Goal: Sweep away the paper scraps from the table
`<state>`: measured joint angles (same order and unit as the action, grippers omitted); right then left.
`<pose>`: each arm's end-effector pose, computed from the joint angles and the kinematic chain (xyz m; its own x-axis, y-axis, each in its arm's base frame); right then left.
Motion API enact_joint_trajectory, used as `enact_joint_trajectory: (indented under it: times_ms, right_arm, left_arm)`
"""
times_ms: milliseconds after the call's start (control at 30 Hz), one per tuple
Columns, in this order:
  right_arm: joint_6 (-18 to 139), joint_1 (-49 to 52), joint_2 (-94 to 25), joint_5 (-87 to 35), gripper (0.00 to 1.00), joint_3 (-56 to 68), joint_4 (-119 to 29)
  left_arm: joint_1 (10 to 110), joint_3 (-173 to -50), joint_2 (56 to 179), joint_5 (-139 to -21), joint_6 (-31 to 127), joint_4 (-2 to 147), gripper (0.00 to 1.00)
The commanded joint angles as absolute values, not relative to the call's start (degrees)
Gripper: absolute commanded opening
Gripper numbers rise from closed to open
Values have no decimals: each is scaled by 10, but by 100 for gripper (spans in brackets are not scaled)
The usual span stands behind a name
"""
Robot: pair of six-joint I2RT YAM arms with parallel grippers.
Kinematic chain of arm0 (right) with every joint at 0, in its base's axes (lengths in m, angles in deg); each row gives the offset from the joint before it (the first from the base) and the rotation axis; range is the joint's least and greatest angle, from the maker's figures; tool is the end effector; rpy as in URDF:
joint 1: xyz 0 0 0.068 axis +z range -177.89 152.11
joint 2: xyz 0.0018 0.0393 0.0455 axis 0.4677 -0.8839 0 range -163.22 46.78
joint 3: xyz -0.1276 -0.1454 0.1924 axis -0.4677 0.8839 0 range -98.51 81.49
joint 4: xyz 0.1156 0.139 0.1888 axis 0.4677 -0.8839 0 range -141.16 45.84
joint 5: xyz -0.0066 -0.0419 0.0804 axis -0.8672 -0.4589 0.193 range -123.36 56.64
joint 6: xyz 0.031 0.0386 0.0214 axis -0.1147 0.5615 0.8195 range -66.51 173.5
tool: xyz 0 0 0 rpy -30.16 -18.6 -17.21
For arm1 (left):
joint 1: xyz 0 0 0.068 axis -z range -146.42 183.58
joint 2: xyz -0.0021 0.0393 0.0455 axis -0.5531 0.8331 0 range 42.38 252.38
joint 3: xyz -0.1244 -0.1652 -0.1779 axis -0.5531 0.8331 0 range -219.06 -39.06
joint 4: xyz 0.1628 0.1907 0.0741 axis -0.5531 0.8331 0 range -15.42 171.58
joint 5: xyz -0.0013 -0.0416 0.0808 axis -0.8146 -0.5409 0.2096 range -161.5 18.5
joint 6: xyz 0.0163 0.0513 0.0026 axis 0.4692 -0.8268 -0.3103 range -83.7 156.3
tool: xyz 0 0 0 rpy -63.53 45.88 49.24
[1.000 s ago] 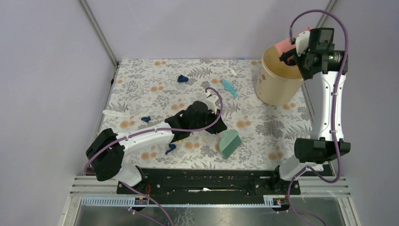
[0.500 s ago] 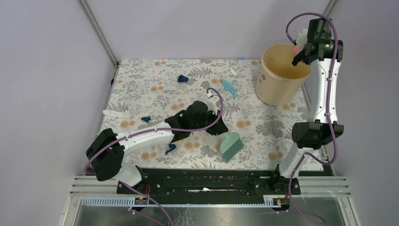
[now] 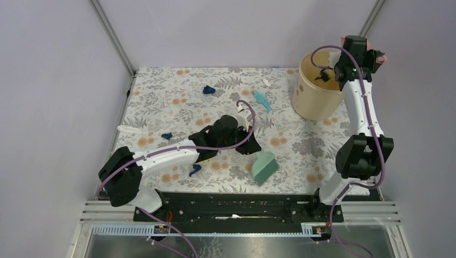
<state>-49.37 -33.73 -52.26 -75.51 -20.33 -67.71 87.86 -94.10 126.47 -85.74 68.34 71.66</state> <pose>0.3926 -0.0643 0.4104 -0.6035 -0.6649 0.4401 -0.4997 -0.1147 -0.8586 0.1875 -0.2759 0.2618 -0.7038 0.0981 -0.7036 0.6401 0.5173 -0.5681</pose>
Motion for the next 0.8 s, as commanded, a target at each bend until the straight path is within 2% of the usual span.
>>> enact_joint_trajectory:
  times_ms: [0, 333, 600, 767]
  right_arm:
    - [-640, -334, -470, -768, 0, -163, -484]
    - [-530, -334, -470, -759, 0, -214, -603]
    - [-301, -334, -523, -689, 0, -454, -926]
    - [-184, -328, -473, -618, 0, -404, -977]
  left_arm:
    - [880, -971, 1267, -877, 692, 690, 0]
    - [879, -972, 1261, -874, 689, 690, 0]
    - [879, -983, 1260, -867, 674, 710, 0]
    - [872, -988, 1243, -837, 652, 720, 0]
